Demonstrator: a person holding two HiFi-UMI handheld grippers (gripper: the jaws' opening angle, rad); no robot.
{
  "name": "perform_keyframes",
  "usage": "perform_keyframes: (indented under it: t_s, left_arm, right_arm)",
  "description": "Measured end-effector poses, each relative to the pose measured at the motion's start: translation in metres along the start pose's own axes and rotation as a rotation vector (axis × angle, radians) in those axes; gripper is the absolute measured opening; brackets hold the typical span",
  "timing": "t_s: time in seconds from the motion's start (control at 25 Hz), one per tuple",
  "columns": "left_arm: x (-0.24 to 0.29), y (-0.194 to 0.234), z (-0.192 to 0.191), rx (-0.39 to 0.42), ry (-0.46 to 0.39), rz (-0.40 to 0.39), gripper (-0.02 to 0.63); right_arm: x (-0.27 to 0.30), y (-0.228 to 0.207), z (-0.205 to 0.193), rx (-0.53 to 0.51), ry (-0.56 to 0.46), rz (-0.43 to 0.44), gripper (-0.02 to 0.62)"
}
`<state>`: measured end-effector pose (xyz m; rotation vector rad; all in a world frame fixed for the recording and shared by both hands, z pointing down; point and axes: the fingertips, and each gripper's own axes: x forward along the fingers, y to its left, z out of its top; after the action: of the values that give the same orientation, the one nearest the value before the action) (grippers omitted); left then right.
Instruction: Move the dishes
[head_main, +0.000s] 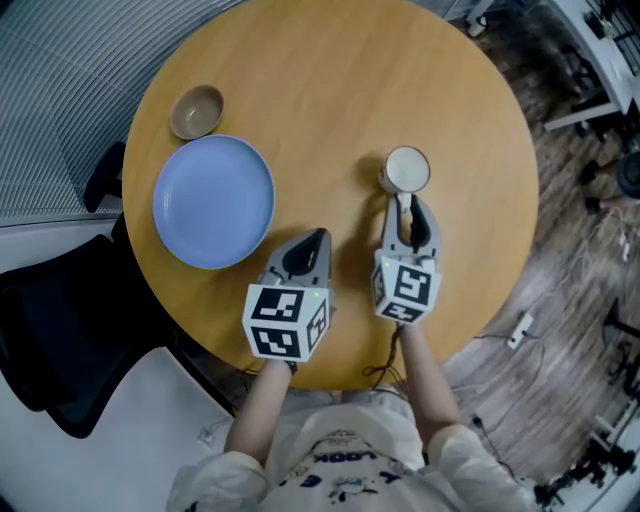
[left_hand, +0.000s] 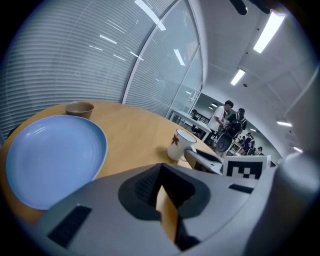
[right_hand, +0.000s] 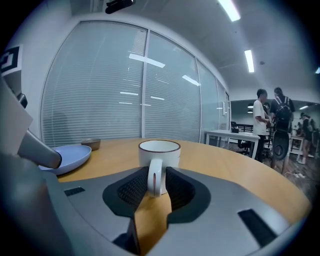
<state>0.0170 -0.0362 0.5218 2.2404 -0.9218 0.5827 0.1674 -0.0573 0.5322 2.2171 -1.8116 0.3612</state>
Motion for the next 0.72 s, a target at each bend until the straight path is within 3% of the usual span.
perform_keyframes:
  t_s: [0.16,0.48,0.72]
  left_arm:
    - [0.001,-0.002,-0.008,-0.015,0.009,0.002,0.003]
    - [0.001,-0.002,-0.02,-0.046,0.009,0.016,0.003]
    - [-0.008,0.003,-0.015,-0.063,-0.022,0.044,0.003]
  right_arm:
    - [0.0,-0.003,-0.001,0.009,-0.026,0.001,0.064]
    - [0.0,-0.008,-0.003,0.078,-0.033,0.008,0.057]
    - [-0.006,-0.002,0.006,0.073,-0.028,0.055,0.055]
